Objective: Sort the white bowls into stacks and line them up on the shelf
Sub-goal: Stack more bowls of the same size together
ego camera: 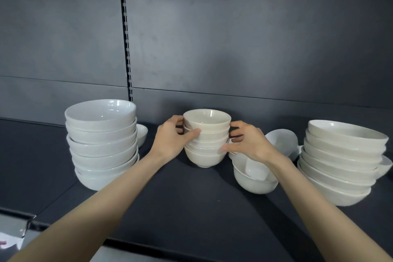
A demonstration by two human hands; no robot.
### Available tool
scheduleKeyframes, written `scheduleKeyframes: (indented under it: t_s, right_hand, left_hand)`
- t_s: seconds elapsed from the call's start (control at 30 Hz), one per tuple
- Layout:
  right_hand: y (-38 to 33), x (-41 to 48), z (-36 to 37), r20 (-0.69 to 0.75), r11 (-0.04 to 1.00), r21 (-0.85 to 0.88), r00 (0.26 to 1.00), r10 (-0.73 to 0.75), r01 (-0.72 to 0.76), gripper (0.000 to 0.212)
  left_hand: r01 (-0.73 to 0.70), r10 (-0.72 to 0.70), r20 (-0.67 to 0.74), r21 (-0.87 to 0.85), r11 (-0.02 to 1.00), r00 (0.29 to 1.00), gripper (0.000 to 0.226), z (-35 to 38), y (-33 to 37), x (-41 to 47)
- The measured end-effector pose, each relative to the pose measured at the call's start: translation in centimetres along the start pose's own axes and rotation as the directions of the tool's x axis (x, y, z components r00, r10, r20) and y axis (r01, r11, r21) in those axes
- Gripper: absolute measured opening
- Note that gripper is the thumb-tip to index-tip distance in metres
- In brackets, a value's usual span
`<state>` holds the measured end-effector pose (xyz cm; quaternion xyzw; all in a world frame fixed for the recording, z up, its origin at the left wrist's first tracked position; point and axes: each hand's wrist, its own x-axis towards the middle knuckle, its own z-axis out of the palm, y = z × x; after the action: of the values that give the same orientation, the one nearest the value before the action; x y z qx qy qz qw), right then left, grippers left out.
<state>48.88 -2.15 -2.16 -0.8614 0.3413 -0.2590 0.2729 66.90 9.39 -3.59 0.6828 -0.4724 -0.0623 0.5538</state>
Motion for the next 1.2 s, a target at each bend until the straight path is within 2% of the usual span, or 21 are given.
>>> scheduleKeyframes:
  t_s: [0.1,0.2,0.43,0.57,0.67,0.77,0.93,1.1,1.2]
  right_hand:
    - [-0.7,-0.9,-0.6,-0.024,0.998,-0.048,0.999,-0.037,0.036,0.06]
    - [-1.5,-1.7,-0.8,-0.046,0.993,-0.093,0.996,-0.077,0.073,0.038]
    - [-5.4,-2.7,-0.7,-0.069,0.966,-0.229,0.988,-0.135,0.116,0.034]
    - [-8.9,-3.8,0.8,-0.081,0.953,-0.27,0.982,-0.168,0.141,0.035]
    - [-11.6,-4.7,2.9,-0.102,0.956,-0.254,0.979,-0.175,0.144,0.034]
    - [-14.1,-5.5,5.7,-0.114,0.97,-0.197,0.979,-0.17,0.145,0.035]
    - [-17.3,-7.4,10.7,-0.131,0.994,-0.015,0.985,-0.113,0.112,0.05]
    - [-19.3,-8.4,13.7,-0.096,0.997,0.047,0.994,-0.05,0.055,0.073]
    - [-19.8,-8.1,14.4,-0.098,0.997,0.073,0.995,-0.027,0.034,0.08]
  left_hand:
    - [-0.037,0.038,-0.014,0.113,0.993,0.999,0.023,-0.8,0.2,-0.8]
    - [-0.098,0.099,0.009,0.271,0.958,0.995,0.015,-1.8,0.7,-2.0]
    - [-0.294,0.248,0.159,0.569,0.768,0.956,0.026,-6.0,3.0,-4.7]
    - [-0.396,0.315,0.242,0.626,0.672,0.918,0.033,-9.4,3.4,-6.8]
    - [-0.459,0.375,0.271,0.607,0.648,0.887,0.035,-12.5,2.8,-8.6]
    - [-0.466,0.384,0.266,0.568,0.678,0.884,0.035,-16.3,1.6,-10.3]
    - [-0.412,0.393,0.139,0.445,0.795,0.909,0.024,-21.7,-2.8,-11.8]
    - [-0.206,0.17,0.122,0.427,0.88,0.978,0.058,-23.4,-6.9,-11.1]
    - [-0.058,-0.005,0.216,0.284,0.957,0.976,0.076,-22.8,-8.5,-9.9]
